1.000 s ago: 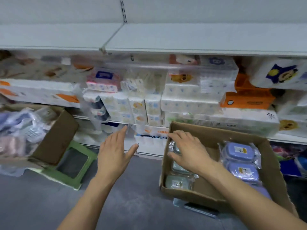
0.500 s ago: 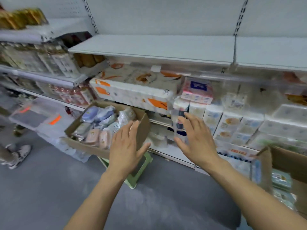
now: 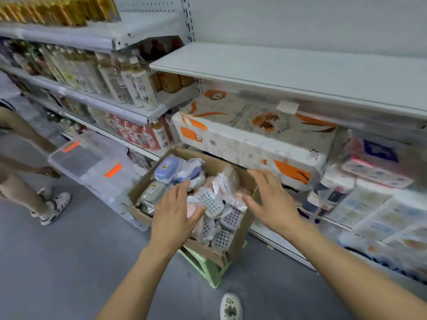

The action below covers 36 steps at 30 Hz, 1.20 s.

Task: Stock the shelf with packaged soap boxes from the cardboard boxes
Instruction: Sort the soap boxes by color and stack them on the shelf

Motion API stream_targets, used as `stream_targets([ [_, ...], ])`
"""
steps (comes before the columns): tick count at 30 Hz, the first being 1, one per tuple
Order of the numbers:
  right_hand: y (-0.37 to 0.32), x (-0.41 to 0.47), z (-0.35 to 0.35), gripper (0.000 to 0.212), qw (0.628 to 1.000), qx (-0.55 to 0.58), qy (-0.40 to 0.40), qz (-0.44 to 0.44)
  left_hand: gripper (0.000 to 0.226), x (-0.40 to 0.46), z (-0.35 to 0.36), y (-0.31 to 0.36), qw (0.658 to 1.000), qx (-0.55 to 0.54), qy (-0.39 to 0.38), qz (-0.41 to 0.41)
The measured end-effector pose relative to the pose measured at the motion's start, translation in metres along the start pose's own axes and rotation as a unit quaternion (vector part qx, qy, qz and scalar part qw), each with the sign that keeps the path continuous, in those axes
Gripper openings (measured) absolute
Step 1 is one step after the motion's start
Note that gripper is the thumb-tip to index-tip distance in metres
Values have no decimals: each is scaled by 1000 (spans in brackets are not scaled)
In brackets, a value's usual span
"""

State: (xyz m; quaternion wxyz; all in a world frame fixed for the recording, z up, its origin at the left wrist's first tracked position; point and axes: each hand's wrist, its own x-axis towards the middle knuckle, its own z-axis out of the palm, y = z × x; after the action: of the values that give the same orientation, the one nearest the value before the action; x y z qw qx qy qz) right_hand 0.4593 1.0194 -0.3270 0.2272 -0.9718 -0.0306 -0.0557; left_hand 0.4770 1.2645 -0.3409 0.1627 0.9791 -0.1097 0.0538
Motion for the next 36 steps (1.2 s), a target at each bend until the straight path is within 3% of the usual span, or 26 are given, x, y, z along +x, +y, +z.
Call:
stream_targets([
  [12,-44,173,122,57,989,49,-134,44,76,152,39,-149,986,-39,-133,-93],
  [18,-57,229,186,67,978,54,-189,65,78,217,80,-198,976,-59,-183,-99],
  [24,-75,277,265,73,973,-46,-213,76,97,269,136,-247,959,-35,-269,-79],
  [29,-84,302,308,73,952,-128,-257,109,110,290,160,-267,953,37,-295,-52],
  [33,-83,311,319,53,950,-188,-230,100,112,294,173,-269,957,67,-280,-47],
  [36,-77,314,316,46,957,-173,-214,90,111,292,177,-270,958,54,-277,-46],
])
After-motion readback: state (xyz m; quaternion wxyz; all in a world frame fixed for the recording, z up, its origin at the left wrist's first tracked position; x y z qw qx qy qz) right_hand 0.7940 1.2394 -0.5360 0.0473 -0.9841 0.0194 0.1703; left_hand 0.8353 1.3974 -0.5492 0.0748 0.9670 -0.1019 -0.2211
